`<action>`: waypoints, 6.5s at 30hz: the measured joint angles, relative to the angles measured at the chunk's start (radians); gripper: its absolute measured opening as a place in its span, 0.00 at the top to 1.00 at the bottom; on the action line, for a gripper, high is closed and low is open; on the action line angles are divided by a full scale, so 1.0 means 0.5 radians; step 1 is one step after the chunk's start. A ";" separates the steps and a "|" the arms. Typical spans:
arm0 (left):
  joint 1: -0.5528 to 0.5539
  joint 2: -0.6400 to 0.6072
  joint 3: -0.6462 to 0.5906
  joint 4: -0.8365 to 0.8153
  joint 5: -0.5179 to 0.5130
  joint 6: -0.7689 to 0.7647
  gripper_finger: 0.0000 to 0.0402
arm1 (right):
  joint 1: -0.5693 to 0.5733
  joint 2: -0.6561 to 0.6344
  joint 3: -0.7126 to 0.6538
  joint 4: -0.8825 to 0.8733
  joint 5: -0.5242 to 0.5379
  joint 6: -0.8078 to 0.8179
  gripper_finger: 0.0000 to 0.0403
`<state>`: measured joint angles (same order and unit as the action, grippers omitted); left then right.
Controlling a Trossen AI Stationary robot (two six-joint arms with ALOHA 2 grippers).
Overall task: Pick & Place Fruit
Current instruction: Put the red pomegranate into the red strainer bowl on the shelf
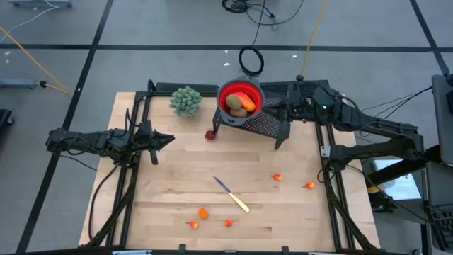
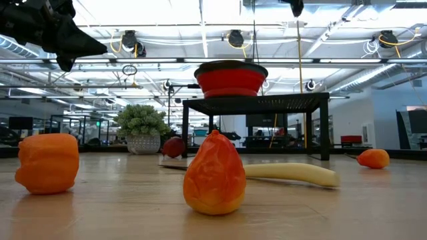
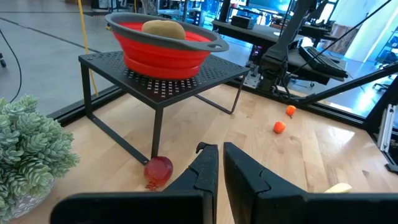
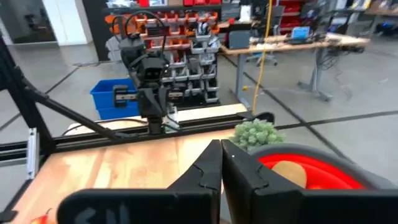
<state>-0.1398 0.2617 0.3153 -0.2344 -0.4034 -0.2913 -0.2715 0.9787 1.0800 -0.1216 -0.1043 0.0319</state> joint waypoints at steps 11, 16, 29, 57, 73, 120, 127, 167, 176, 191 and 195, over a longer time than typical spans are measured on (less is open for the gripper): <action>0.000 0.000 0.000 0.075 0.000 -0.003 0.94 | 0.151 -0.429 -0.395 0.079 0.156 -0.029 1.00; 0.000 0.000 0.000 0.189 -0.001 -0.005 0.94 | 0.172 -0.636 -0.586 0.083 0.156 -0.004 1.00; 0.001 0.224 0.000 0.605 -0.035 -0.001 0.94 | 0.171 -1.200 -1.203 0.506 0.148 -0.004 1.00; 0.131 1.593 1.151 -0.358 -0.031 0.102 0.94 | 0.171 -1.881 -1.791 0.565 0.154 0.012 1.00; 0.400 2.244 1.348 -0.630 0.178 0.121 0.94 | 0.171 -1.889 -1.792 0.564 0.154 -0.040 1.00; 0.197 2.513 0.748 0.576 -0.303 -0.270 0.37 | 0.170 -1.889 -1.792 0.563 0.155 -0.038 1.00; 0.227 2.513 0.572 0.908 -0.421 -0.223 0.35 | 0.171 -1.889 -1.792 0.563 0.154 -0.037 1.00; 0.453 2.915 0.536 1.426 -0.140 -0.055 0.16 | 0.170 -1.889 -1.791 0.565 0.154 -0.043 1.00; 0.491 3.012 0.600 1.435 -0.177 0.002 0.16 | 0.170 -1.888 -1.790 0.567 0.153 -0.036 1.00; 0.498 3.028 0.599 1.389 -0.169 -0.001 0.33 | 0.170 -1.888 -1.790 0.595 0.155 -0.035 1.00; 0.497 3.028 0.599 1.392 -0.170 -0.005 0.44 | 0.170 -1.888 -1.790 0.595 0.154 -0.035 1.00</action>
<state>0.1089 1.7756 0.6147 0.4614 -0.4885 -0.2936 -0.1864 0.0345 0.1848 0.1761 -0.0272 0.0143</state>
